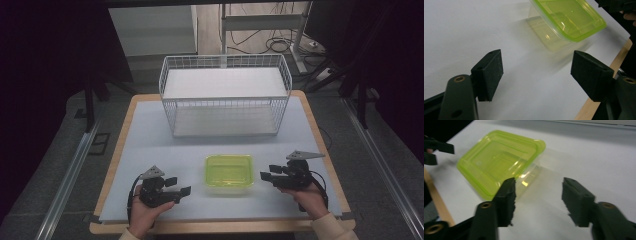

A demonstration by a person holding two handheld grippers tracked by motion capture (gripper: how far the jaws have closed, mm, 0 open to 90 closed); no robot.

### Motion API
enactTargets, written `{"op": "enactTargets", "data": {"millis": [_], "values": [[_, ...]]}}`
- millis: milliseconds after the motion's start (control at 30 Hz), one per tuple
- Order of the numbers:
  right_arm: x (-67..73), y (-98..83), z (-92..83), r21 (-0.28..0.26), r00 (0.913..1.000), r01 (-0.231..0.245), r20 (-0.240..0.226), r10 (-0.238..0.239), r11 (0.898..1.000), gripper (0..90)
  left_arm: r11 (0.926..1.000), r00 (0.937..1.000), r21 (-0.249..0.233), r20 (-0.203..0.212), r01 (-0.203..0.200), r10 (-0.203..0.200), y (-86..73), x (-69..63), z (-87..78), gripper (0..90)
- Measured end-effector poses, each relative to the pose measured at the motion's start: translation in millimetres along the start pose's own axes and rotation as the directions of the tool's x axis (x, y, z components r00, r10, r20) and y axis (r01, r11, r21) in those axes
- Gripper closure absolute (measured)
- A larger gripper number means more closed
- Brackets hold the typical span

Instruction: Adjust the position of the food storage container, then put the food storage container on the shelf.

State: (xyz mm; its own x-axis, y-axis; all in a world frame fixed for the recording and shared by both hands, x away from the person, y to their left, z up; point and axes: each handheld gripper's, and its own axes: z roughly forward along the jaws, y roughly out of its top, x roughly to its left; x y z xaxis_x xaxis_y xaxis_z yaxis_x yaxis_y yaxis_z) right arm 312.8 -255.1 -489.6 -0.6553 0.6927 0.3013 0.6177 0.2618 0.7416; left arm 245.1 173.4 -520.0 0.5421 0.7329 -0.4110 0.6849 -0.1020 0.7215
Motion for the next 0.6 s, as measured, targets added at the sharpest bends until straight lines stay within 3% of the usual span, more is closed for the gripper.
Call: {"op": "enactTargets", "data": {"millis": [167, 300, 467, 600], "values": [[3.2, 0.3, 0.8, -0.008, 0.9997, 0.011, -0.024, -0.011, 1.0, 31.9, 0.9995, 0.9992, 0.014, 0.03, 0.027, -0.028, 6.6, -0.3, 1.9, 26.6], [4.7, 0.6, 2.4, -0.002, 0.9993, 0.012, -0.036, -0.012, 1.0, 32.9, 0.9961, 0.9928, 0.026, 0.082, 0.084, -0.086, 12.3, 2.2, 5.8, 26.6], [5.0, 4.5, 6.7, 0.004, 0.9942, -0.063, -0.088, 0.063, 0.998, 36.6, 0.9854, 0.9751, 0.035, 0.143, 0.166, -0.17, 22.0, 9.8, 13.8, 26.7], [4.4, 9.0, 11.0, 0.011, 0.987, -0.116, -0.11, 0.117, 0.993, 36.6, 0.9858, 0.9771, 0.049, 0.133, 0.161, -0.166, 29.1, 9.0, 23.5, 27.0]]}}
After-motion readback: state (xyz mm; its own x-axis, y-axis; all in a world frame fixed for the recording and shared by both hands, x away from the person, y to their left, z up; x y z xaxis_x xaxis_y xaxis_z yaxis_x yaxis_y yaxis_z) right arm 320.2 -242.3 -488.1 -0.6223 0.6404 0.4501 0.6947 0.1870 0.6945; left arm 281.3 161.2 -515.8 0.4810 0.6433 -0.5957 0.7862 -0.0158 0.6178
